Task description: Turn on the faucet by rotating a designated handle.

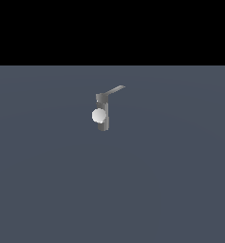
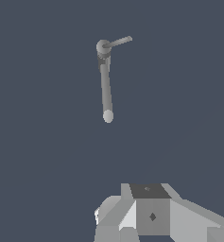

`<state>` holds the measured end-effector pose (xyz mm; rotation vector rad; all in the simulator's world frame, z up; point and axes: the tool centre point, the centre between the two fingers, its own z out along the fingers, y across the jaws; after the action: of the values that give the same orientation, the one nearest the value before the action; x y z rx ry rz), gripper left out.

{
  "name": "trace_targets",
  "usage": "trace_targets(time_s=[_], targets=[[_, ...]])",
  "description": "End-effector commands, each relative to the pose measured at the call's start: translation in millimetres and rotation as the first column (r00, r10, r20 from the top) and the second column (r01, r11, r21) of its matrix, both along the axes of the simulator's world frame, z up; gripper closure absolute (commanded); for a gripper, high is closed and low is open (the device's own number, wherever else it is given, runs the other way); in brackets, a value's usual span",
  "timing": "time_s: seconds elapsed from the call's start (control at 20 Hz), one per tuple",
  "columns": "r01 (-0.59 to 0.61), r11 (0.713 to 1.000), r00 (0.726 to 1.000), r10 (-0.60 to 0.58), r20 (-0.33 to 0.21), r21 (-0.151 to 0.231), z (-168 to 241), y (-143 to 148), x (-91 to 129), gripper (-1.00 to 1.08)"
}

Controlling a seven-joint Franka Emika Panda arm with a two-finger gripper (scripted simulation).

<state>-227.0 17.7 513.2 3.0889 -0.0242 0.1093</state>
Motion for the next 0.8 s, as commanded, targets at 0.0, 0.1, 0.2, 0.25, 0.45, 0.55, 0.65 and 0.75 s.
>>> trace_targets(time_s=[0.0, 0.1, 0.2, 0.25, 0.45, 0.55, 0.65, 0.75], targets=[[0.038, 0.999, 0.999, -0.038, 0.000, 0.000, -1, 0, 11, 1.08], [0.075, 0.997, 0.997, -0.075, 0.000, -0.001, -2, -1, 23, 1.08], [0.117, 0.993, 0.993, -0.117, 0.000, -0.001, -4, -1, 36, 1.08], [0.140, 0.990, 0.990, -0.140, 0.000, -0.001, -5, -2, 43, 1.08], [0.239, 0.971, 0.971, -0.239, 0.001, 0.000, -12, -3, 75, 1.08], [0.288, 0.958, 0.958, -0.288, 0.002, 0.001, -17, -4, 91, 1.08], [0.337, 0.942, 0.942, -0.337, 0.002, 0.002, -23, -5, 107, 1.08], [0.385, 0.923, 0.923, -0.385, 0.003, 0.004, -29, -6, 124, 1.08]])
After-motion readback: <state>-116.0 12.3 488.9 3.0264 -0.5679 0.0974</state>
